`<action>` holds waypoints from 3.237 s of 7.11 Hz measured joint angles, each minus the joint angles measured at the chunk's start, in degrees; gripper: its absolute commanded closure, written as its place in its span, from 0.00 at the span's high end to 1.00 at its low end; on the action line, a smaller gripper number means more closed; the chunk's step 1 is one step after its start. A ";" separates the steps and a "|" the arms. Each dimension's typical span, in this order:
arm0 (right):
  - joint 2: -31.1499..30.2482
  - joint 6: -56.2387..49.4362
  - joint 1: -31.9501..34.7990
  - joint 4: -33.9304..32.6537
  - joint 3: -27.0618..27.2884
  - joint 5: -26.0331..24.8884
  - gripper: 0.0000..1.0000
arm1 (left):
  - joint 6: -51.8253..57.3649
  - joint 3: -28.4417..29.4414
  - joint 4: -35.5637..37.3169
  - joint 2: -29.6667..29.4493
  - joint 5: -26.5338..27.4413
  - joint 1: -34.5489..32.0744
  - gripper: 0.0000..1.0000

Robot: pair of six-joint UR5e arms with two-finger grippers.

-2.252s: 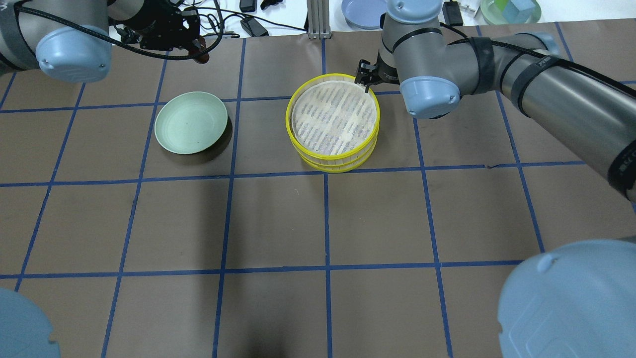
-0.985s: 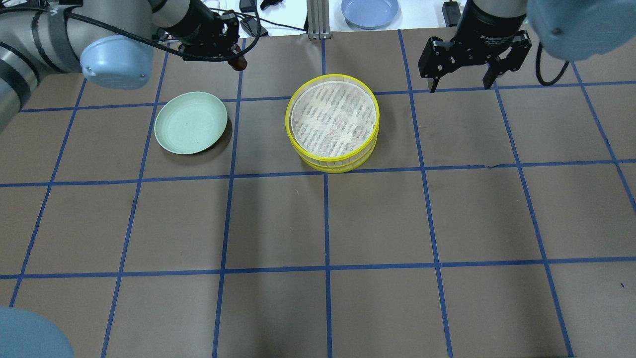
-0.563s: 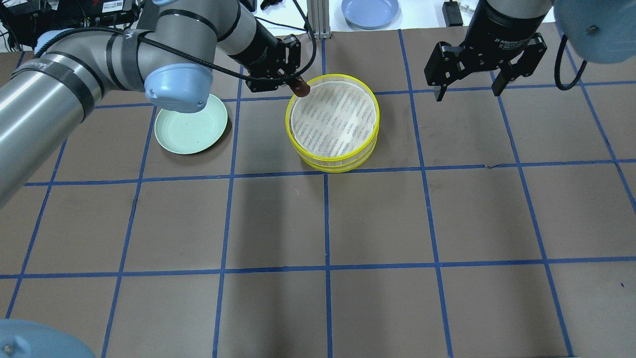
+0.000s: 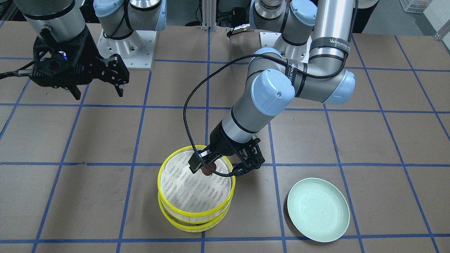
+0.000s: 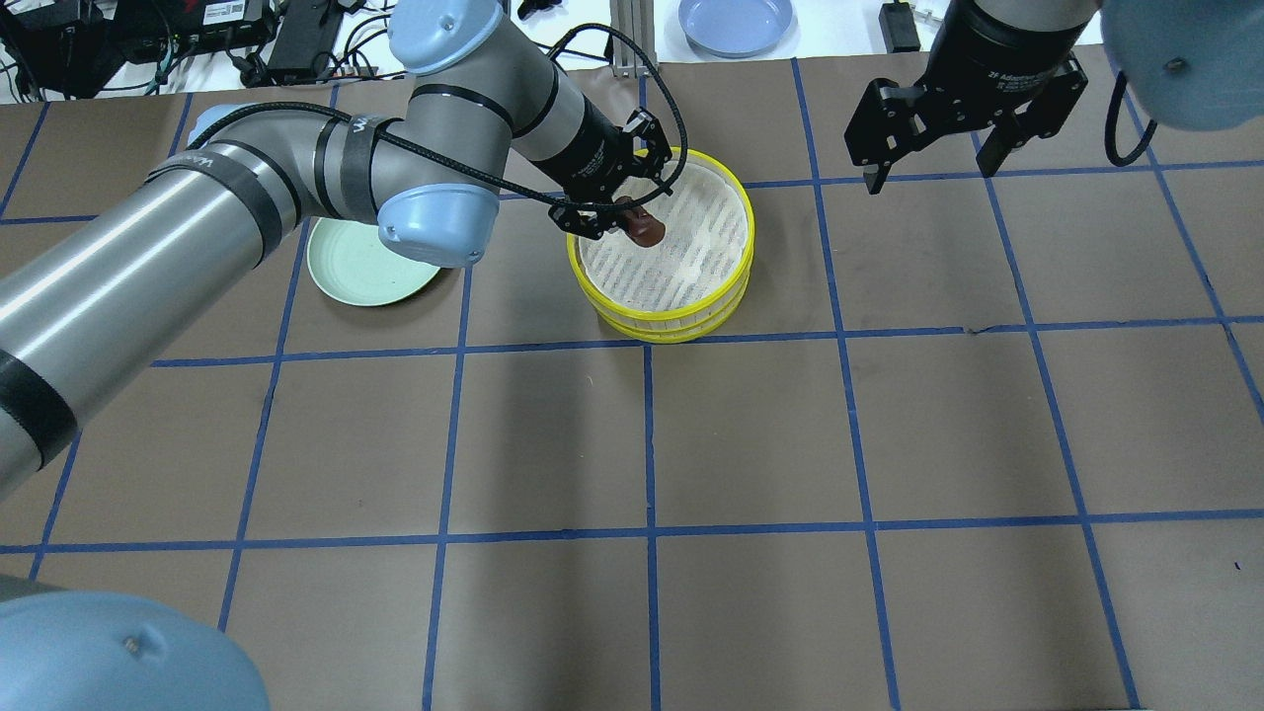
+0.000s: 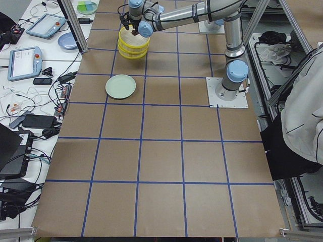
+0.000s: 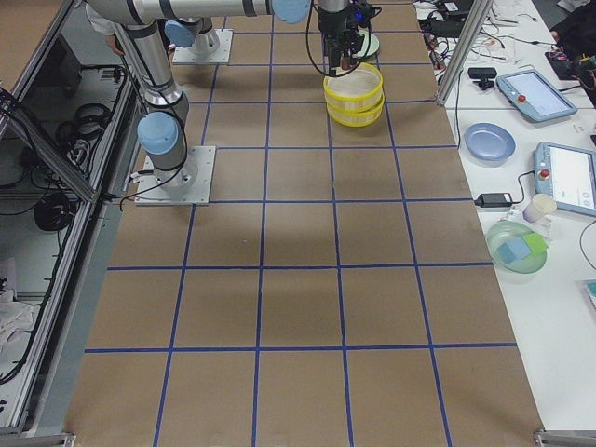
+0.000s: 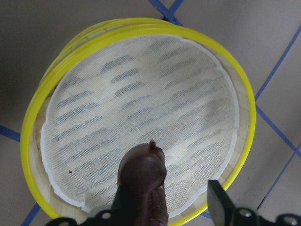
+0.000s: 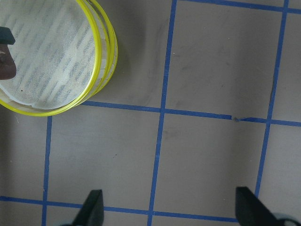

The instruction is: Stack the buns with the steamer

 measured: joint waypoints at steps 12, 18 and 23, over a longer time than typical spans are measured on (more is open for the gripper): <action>-0.18 0.06 -0.06 -0.22 0.35 0.11 1.00 | 43.25 2.53 -14.25 9.95 24.40 13.66 1.00; -0.24 0.53 -0.37 -0.18 0.36 -0.06 1.00 | 49.48 2.22 -32.28 21.95 26.50 16.68 1.00; -0.18 0.59 -0.44 -0.24 0.36 0.02 1.00 | 56.70 1.41 -32.38 23.16 25.92 20.35 1.00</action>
